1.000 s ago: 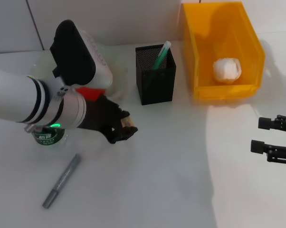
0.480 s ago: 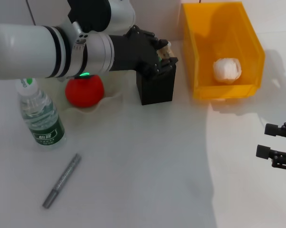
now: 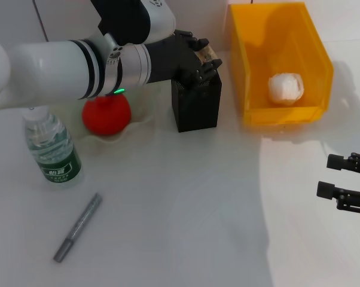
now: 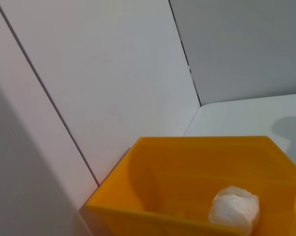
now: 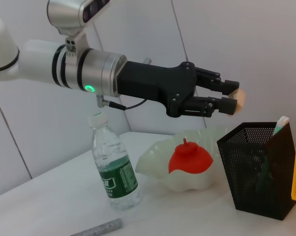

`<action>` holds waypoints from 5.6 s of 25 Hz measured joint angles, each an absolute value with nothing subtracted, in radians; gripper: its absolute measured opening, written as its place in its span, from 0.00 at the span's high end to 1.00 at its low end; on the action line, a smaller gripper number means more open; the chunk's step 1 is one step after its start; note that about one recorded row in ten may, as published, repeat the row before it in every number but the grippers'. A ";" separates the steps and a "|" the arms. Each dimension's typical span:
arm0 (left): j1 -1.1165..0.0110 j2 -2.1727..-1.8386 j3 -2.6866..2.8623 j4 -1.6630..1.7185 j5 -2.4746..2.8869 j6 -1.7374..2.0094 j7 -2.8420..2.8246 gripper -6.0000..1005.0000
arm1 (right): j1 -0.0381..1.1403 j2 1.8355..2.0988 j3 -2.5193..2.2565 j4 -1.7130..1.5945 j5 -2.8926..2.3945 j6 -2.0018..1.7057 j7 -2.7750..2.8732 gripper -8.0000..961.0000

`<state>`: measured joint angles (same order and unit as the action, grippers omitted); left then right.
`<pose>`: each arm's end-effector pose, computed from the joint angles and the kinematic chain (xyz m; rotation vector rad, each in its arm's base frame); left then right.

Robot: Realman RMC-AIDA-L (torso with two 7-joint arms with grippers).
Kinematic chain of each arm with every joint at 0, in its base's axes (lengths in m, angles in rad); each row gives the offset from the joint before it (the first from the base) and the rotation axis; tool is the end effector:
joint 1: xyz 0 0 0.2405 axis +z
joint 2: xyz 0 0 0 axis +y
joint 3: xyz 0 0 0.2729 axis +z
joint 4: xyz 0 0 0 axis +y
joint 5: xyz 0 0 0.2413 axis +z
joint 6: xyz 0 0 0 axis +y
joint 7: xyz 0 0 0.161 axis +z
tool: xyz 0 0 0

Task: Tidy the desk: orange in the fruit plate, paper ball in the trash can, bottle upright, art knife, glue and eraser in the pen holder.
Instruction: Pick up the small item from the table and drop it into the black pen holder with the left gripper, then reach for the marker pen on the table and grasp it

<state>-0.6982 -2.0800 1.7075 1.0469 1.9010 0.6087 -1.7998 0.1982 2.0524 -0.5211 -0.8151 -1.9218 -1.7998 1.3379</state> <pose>-0.0881 0.4572 -0.1082 -2.5540 0.0129 -0.2707 0.3679 0.2610 0.0520 -2.4936 0.7355 0.7973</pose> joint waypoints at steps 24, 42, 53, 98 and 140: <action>-0.716 -2.080 1.734 0.953 1.889 0.551 -1.763 0.50 | 0.230 2.064 -0.532 -0.805 -1.922 -1.802 1.338 0.23; -0.730 -2.080 1.754 0.917 1.887 0.530 -1.762 0.47 | 0.253 2.071 -0.535 -0.805 -1.933 -1.806 1.345 0.23; -0.657 -2.075 1.751 1.063 1.887 0.591 -1.778 0.22 | 0.258 2.072 -0.532 -0.806 -1.935 -1.806 1.346 0.23; -0.427 -2.078 1.627 1.608 2.537 1.495 -2.879 0.22 | 0.267 2.039 -0.442 -0.834 -1.931 -1.726 1.348 0.24; -0.619 -2.080 1.654 1.288 2.690 1.534 -2.882 0.30 | 0.279 2.042 -0.447 -0.813 -1.933 -1.716 1.347 0.25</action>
